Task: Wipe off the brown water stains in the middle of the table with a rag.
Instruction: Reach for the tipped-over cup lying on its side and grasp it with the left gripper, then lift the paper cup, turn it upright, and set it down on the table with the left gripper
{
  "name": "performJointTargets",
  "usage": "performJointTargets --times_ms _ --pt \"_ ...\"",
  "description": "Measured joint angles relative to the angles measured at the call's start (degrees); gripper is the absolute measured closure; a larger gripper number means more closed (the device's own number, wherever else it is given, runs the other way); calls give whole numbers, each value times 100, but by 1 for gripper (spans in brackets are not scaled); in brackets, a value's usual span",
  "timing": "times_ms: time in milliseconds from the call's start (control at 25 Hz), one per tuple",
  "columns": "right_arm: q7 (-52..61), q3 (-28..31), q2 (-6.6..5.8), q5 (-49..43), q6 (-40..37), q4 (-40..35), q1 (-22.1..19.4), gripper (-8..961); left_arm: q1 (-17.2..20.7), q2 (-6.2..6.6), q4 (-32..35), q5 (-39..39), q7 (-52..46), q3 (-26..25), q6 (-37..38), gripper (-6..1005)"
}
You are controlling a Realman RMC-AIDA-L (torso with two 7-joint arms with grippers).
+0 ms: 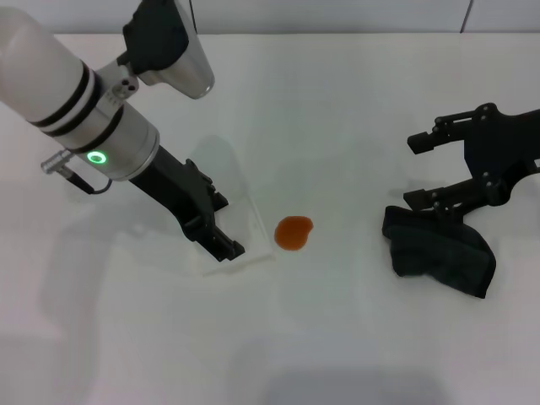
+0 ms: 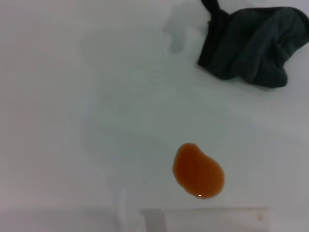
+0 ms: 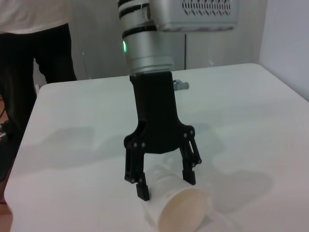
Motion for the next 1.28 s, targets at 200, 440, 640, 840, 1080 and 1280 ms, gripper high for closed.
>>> performJointTargets --times_ms 200,440,640,840,1080,1280 --pt "-6 -66 8 1 6 -13 -14 171 -2 -1 -169 3 16 40 -219 132" --pt "-9 -147 11 8 22 -16 7 171 -7 -7 -457 -54 52 429 -621 134" --pt "-10 -160 16 10 33 -16 15 171 -9 -18 -475 -110 114 533 -729 136" --pt "-9 -159 17 10 40 -16 -5 171 -16 -16 -442 -130 169 540 -736 137" --pt "-10 -153 16 10 53 -1 -20 171 54 -19 -345 -234 190 520 -938 172" --pt "-10 -145 12 9 58 4 -18 171 859 7 696 -1051 612 390 -1006 335"
